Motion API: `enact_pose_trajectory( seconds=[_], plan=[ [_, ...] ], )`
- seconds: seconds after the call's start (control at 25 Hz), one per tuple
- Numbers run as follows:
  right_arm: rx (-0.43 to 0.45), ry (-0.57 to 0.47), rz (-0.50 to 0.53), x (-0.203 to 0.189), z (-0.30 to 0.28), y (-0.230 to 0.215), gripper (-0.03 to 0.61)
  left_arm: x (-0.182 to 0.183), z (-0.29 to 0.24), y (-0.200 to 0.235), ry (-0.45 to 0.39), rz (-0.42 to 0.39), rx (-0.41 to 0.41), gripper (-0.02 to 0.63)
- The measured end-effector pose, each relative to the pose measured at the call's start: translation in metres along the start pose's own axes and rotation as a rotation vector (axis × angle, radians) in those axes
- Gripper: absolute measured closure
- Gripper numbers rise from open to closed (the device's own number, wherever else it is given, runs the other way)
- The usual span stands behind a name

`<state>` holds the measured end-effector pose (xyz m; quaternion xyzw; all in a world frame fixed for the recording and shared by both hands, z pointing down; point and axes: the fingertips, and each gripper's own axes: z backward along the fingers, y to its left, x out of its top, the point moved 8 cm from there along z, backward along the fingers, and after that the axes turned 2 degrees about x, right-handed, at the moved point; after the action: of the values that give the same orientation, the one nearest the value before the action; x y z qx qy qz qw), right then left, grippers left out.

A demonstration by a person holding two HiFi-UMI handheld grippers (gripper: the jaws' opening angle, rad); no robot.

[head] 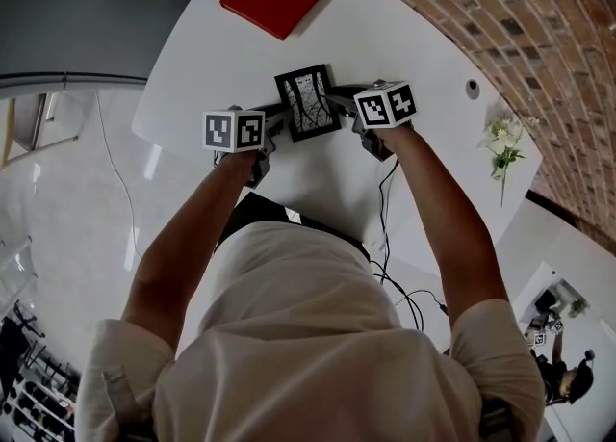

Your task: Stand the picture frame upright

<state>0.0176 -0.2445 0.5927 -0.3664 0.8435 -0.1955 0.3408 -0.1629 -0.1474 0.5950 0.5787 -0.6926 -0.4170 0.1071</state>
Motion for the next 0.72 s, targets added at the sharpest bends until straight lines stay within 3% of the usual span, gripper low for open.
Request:
enact_pose_trajectory(
  seconds=[0.44,0.72],
  plan=[
    [-0.009,-0.163,-0.020,0.015,0.035,0.006,0.516,0.025,0.007,-0.024,-0.036,-0.097,0.002,0.512],
    [-0.026,-0.253,0.027,0.029,0.058,0.009,0.526,0.045,0.008,-0.037,-0.057,-0.192,0.026,0.540]
  ],
)
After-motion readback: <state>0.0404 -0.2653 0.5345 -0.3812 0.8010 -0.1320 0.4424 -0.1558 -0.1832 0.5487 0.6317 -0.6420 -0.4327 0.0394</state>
